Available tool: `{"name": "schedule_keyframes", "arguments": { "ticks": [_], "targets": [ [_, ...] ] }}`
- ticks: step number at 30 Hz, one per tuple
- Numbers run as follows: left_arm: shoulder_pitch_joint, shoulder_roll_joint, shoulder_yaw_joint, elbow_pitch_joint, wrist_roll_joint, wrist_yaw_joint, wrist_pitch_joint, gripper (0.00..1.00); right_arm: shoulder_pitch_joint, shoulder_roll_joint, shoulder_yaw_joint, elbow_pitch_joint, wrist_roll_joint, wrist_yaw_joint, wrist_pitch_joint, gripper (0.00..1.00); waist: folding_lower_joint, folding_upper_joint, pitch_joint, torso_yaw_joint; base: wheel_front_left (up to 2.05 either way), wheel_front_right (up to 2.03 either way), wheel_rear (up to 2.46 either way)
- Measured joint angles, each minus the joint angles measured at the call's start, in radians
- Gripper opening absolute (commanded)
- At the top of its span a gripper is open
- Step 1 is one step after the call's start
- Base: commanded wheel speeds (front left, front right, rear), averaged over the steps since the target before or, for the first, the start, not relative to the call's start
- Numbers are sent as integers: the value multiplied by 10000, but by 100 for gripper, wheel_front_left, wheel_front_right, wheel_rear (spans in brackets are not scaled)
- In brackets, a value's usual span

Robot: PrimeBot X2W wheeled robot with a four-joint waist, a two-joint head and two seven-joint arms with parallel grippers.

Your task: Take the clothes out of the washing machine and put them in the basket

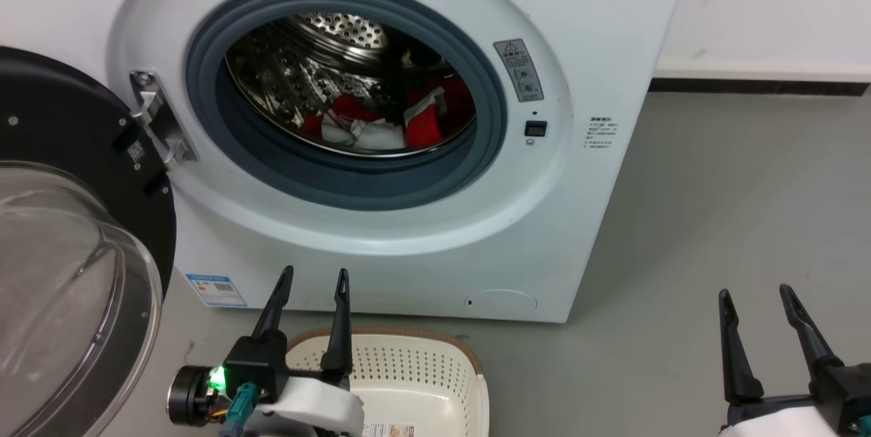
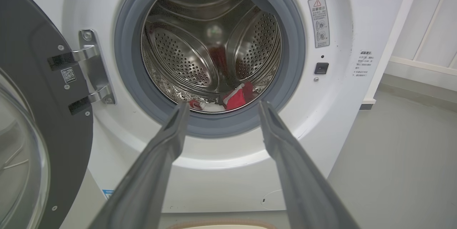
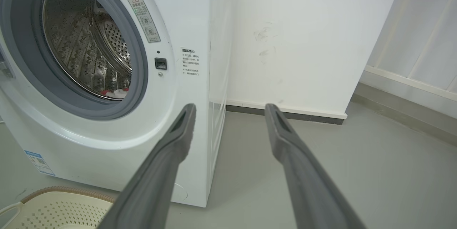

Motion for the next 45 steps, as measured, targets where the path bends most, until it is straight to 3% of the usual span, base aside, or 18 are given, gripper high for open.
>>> {"name": "schedule_keyframes", "arguments": {
  "ticks": [6, 14, 20, 26, 36, 45],
  "targets": [
    [-605, 0, -82, -79, -13, 188, 0, 100, -167, 0, 71, -385, 79, 0, 82, 100, 0, 0, 607, 25, 0, 0, 0],
    [-2629, 0, -17, -77, -150, 756, 0, 100, -1285, -4, 522, -1166, 82, 0, 96, 100, 1, 0, 2774, -125, 0, 0, 0],
    [-4454, 0, 428, 527, -54, 840, -2, 100, -2113, -4, 1122, -1166, 111, 2, -128, 100, 2, 0, 4462, -437, 0, 0, 0],
    [-6306, 192, 1053, 1797, 15, 648, -2, 100, -2521, -8, 1605, -546, 412, 2, -366, 100, 3, 0, 5739, -1054, 0, 0, 0],
    [-10192, 907, 1383, 5187, -69, 161, 132, 100, -2940, -13, 2161, 159, 907, 2, -612, 100, 3, 0, 6683, -2212, 0, 0, 0],
    [-13192, 1914, 1183, 7902, 88, -301, 2420, 100, -3126, -13, 2949, 468, 1475, 0, -667, 100, 2, 0, 7070, -2952, 0, 0, 0]
  ]
}}
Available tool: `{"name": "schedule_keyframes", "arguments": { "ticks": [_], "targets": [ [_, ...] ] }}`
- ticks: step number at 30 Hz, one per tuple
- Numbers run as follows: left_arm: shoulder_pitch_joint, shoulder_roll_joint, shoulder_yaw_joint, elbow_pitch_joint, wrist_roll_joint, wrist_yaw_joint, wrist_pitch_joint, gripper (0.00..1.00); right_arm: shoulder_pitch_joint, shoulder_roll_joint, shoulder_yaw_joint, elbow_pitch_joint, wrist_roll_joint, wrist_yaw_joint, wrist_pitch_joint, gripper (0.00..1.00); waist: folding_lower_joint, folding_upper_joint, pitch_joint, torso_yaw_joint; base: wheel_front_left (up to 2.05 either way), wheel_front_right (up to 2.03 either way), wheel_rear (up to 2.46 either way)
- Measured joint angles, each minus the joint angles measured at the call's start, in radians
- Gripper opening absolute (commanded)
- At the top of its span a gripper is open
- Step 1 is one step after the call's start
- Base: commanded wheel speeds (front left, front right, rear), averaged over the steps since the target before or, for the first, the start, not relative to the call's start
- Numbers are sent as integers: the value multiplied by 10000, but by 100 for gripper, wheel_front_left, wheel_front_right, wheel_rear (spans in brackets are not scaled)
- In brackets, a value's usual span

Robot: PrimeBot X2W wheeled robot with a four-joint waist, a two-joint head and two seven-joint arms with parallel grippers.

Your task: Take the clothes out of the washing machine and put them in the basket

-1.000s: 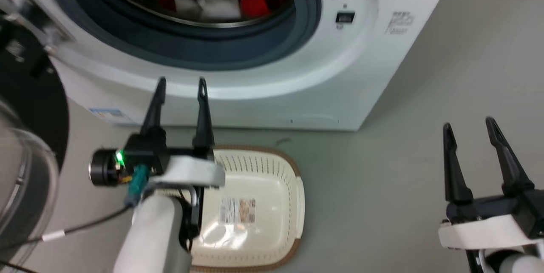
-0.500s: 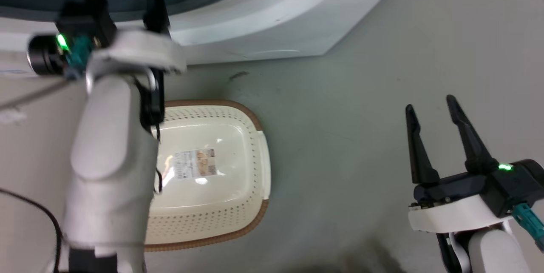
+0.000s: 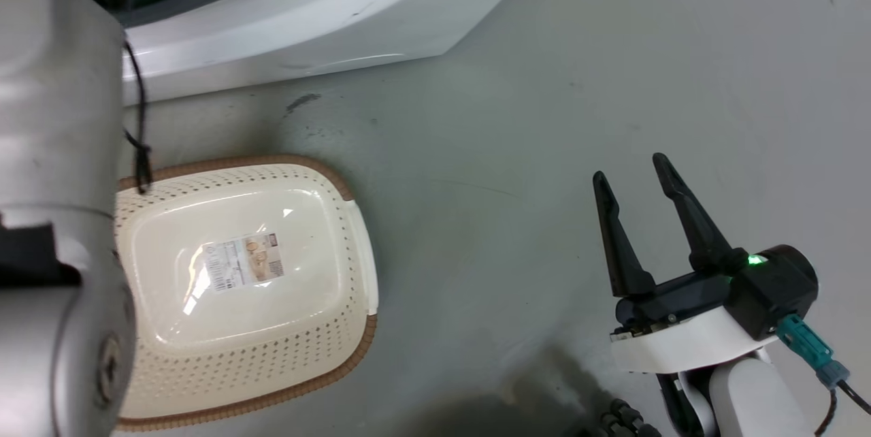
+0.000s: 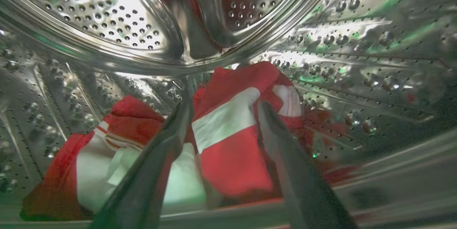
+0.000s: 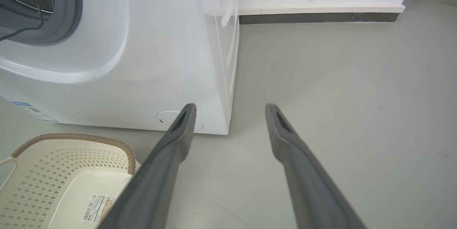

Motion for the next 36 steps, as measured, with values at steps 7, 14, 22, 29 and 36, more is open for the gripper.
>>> {"name": "schedule_keyframes", "arguments": {
  "ticks": [7, 14, 22, 29, 36],
  "targets": [
    [-1251, 690, -121, 1549, 19, -249, 2449, 100, -147, -2, 598, 92, 431, 0, -4, 100, -1, 0, 138, -599, 0, 0, 0],
    [-1826, 1127, -142, 2245, -4, -75, 4270, 100, -219, -2, 984, 82, 805, 2, -4, 100, -1, 0, 332, -1105, 0, 0, 0],
    [-2419, 1469, -59, 2474, -194, 240, 5827, 0, -198, 0, 1266, 73, 1112, 2, -4, 100, -1, 0, 549, -1481, 0, 0, 0],
    [-2165, 1574, -8, 1676, -311, 522, 4681, 0, -267, 2, 1371, 209, 1271, 2, -4, 100, -1, 0, 518, -1496, 0, 0, 0],
    [-991, 1544, 61, 938, -539, 332, 1979, 0, -380, 2, 1152, 382, 1244, 2, -6, 100, -2, 0, 108, -1272, 0, 0, 0]
  ]
}}
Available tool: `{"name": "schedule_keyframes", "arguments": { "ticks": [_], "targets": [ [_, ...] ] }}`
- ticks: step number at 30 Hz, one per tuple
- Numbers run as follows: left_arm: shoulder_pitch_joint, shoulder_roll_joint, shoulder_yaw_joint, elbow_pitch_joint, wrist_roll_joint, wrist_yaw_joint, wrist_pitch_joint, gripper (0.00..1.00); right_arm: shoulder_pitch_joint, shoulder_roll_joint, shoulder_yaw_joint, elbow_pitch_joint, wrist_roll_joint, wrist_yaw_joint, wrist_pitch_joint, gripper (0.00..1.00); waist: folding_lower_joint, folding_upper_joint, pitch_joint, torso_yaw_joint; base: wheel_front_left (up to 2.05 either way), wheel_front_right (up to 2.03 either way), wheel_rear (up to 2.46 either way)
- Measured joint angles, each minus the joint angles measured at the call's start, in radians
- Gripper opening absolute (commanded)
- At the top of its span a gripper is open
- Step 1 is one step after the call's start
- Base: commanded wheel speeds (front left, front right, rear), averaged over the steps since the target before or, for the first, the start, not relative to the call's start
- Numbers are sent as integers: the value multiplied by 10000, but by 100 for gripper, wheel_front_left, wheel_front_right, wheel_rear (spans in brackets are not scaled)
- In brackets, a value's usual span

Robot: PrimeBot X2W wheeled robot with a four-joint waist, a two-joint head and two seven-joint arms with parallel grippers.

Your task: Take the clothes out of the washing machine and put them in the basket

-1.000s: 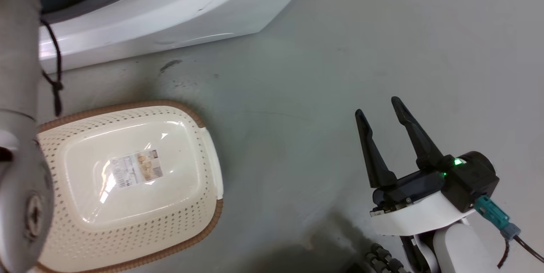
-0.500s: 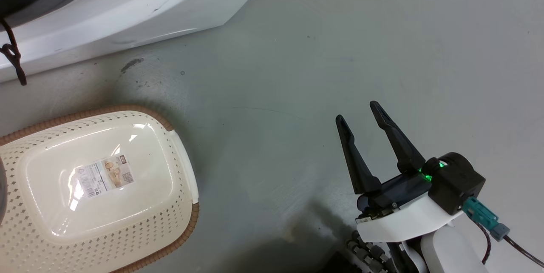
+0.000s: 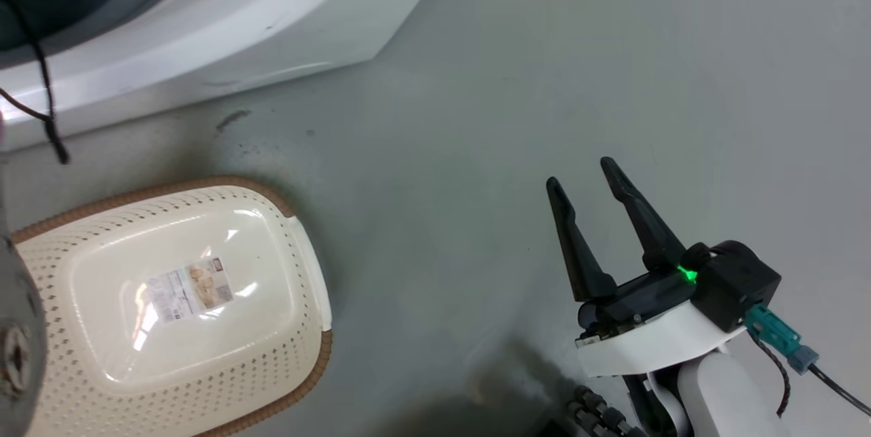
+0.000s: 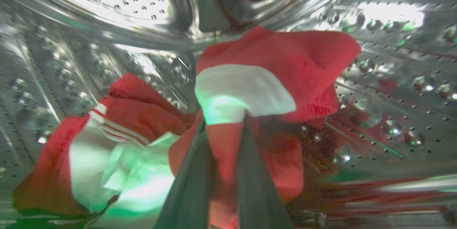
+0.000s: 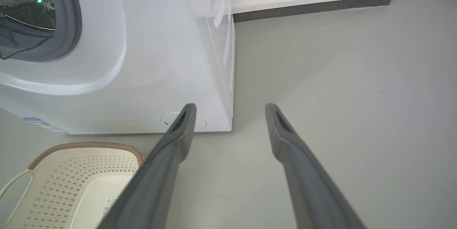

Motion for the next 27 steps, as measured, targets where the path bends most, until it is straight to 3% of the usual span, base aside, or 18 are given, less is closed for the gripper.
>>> {"name": "schedule_keyframes", "arguments": {
  "ticks": [6, 11, 15, 27],
  "targets": [
    [1674, -224, 146, 94, -339, -316, -3022, 0, 51, 4, -332, 245, -171, 0, 0, 100, 0, 0, -832, 300, 0, 0, 0],
    [2552, -533, 332, 357, -663, -508, -4144, 0, 369, 4, -474, 387, -291, -2, 0, 100, -1, 0, -1515, 505, 0, 0, 0],
    [3645, -800, 454, 171, -796, -589, -4357, 0, 722, 4, -546, 487, -410, 0, -2, 100, -1, 0, -2275, 712, 0, 0, 0],
    [7573, -1559, 1250, -3722, -525, -759, -4385, 0, 1944, 4, -909, 623, -594, -2, 173, 100, -4, 0, -4553, 1323, 0, 0, 0]
  ]
}}
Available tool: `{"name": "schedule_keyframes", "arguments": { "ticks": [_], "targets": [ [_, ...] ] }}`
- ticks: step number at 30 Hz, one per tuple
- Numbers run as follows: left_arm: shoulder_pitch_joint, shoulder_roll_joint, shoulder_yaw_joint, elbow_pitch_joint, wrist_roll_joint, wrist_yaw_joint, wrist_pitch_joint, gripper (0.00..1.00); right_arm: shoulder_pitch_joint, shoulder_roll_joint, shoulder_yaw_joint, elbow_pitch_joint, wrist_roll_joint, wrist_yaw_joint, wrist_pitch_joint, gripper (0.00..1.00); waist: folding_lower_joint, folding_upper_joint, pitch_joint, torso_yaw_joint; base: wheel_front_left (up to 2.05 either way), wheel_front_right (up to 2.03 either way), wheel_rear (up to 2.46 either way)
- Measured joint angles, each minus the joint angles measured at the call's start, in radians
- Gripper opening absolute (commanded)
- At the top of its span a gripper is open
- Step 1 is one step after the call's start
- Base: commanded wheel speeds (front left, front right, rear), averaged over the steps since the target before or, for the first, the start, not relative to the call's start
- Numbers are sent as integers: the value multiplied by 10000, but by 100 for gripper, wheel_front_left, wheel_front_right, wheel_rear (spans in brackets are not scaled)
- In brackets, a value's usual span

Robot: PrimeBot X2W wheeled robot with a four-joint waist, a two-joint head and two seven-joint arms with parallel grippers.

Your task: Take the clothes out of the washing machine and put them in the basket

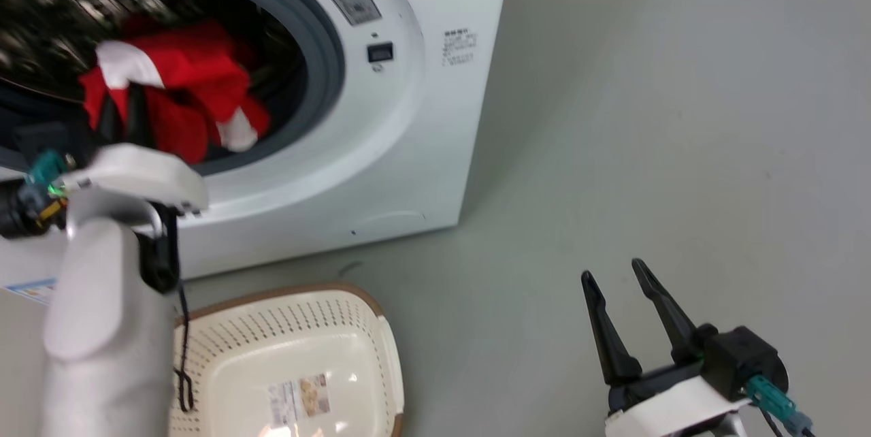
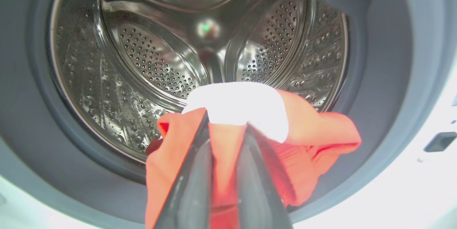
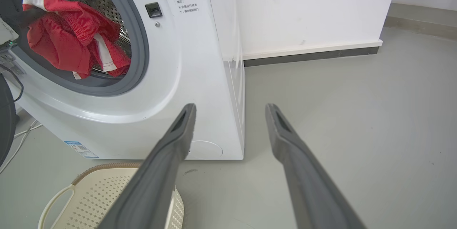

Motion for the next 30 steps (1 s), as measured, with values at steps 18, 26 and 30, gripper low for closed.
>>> {"name": "schedule_keyframes", "arguments": {
  "ticks": [18, 26, 30],
  "targets": [
    [5997, -1670, -109, -5016, 286, -339, -13, 0, 1265, -2, -631, -888, -261, 0, 702, 100, 0, 0, -1719, 1543, 0, 0, 0],
    [7517, -1795, -715, -4464, 247, -234, 125, 0, 1174, -2, -560, -1327, -435, 0, 876, 100, 2, 0, -1190, 1989, 0, 0, 0],
    [7467, -1847, -796, -3053, -48, 2, 107, 0, 800, -2, -449, -1434, -504, 0, 882, 100, 3, 0, -529, 2015, 0, 0, 0]
  ]
}}
